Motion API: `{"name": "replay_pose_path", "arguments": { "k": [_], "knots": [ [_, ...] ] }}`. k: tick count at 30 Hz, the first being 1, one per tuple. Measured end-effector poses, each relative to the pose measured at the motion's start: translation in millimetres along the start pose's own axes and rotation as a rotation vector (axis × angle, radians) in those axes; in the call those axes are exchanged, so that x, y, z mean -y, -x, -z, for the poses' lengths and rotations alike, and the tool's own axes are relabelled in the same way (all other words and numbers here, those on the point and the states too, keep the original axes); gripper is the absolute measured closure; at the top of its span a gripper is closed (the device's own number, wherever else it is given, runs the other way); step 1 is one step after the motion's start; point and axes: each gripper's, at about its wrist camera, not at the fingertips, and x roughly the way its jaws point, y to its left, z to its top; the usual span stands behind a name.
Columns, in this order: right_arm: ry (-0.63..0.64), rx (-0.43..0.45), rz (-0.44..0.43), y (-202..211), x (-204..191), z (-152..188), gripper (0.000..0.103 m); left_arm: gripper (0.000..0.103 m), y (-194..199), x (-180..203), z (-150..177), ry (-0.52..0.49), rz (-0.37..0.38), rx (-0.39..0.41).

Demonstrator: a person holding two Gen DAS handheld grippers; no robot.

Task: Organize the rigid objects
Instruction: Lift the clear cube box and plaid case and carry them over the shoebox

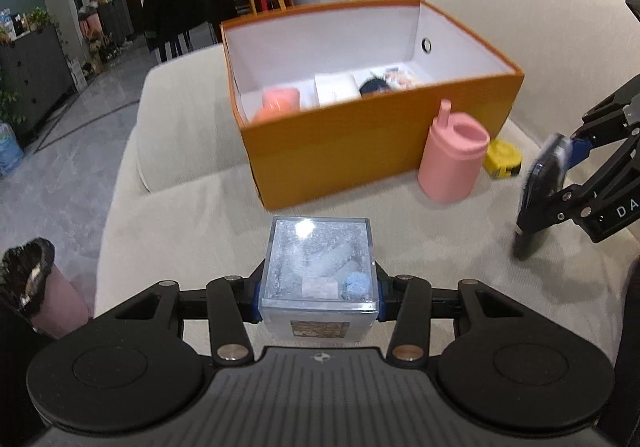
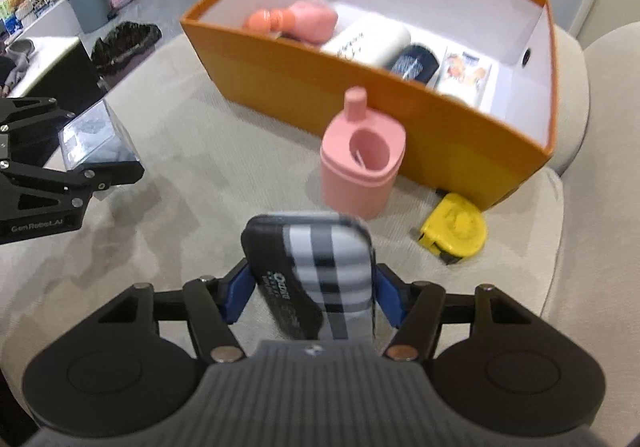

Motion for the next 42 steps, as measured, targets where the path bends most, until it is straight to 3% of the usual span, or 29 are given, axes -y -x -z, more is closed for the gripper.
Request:
{"name": "replay_pose_path", "arguments": {
  "k": [23,33,42],
  "knots": [
    [0.017,0.203,0.028,100.1,-1.9,-51.3,0.042,0.05,25.8,-8.5,-68.6,-0.042,-0.01,0.133],
    [-0.009,0.256,0.066,114.1,24.0,-79.3,0.043,0.05,15.1,-13.2,-93.9,-0.015,0.02,0.155],
    [-0.049,0.263,0.087,95.8,51.9,-100.8,0.043,0.05,-20.0,-13.0,-115.8,-0.015,0.047,0.122]
  ]
}}
